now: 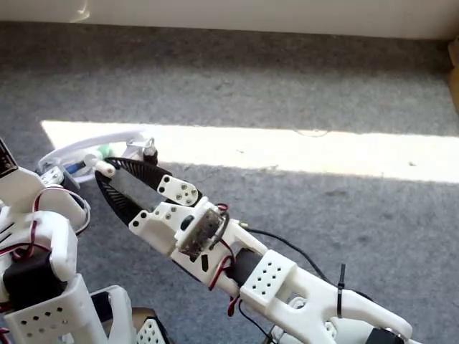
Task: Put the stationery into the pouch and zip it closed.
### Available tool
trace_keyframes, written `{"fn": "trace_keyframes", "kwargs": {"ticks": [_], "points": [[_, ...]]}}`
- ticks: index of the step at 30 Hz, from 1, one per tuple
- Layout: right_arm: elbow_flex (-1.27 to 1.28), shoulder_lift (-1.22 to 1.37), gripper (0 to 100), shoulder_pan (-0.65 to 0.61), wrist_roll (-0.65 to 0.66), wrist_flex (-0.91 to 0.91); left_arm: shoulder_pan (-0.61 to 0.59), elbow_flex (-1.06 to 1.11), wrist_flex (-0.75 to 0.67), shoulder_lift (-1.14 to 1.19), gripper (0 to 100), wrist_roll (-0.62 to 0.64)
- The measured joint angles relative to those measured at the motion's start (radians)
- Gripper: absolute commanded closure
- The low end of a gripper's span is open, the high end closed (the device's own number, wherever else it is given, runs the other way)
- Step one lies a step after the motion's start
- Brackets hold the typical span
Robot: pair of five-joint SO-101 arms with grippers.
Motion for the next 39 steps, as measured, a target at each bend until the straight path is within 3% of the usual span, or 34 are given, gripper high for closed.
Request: {"fn": "trace_keyframes", "kwargs": {"ticks": [13, 26, 31, 39], "points": [[-0.049, 0.0, 99.3, 0.005, 0.0, 0.172, 0.0, 0.0, 0.0, 0.0, 99, 0.0], [-0.382, 0.083, 99.3, 0.003, 0.25, 0.62, 0.0, 0.012, 0.0, 0.0, 99, 0.0], [-0.459, 0.229, 99.3, 0.011, 0.293, 0.643, 0.0, 0.012, 0.0, 0.0, 99, 0.0], [-0.497, 0.249, 99.3, 0.035, 0.295, 0.69, 0.002, 0.012, 0.0, 0.0, 99, 0.0]]}}
